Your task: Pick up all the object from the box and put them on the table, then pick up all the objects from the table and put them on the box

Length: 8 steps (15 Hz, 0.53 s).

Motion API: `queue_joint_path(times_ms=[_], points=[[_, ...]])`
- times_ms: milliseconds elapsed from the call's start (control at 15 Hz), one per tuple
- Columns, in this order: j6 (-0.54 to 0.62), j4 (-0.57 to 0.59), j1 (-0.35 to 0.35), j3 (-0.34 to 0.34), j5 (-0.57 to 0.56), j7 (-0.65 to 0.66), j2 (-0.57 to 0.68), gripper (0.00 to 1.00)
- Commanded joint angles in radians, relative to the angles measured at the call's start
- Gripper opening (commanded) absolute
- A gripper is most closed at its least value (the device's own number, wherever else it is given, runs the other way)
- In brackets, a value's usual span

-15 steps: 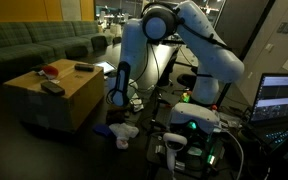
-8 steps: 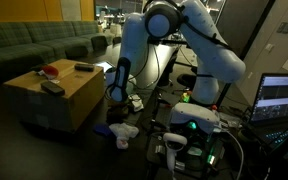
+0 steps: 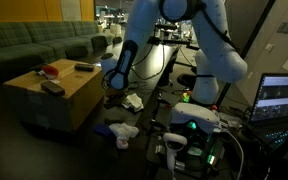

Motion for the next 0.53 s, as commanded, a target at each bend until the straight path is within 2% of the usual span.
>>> queue_joint_path(times_ms=[0, 333, 467], points=[[-0.093, -0.067, 0.025, -0.031, -0.138, 0.049, -0.180, 0.12], [-0.281, -0.034, -0.016, 0.008, -0.398, 0.158, -0.377, 0.12], [-0.373, 0.008, -0.060, 0.064, -0.499, 0.204, -0.440, 0.12]])
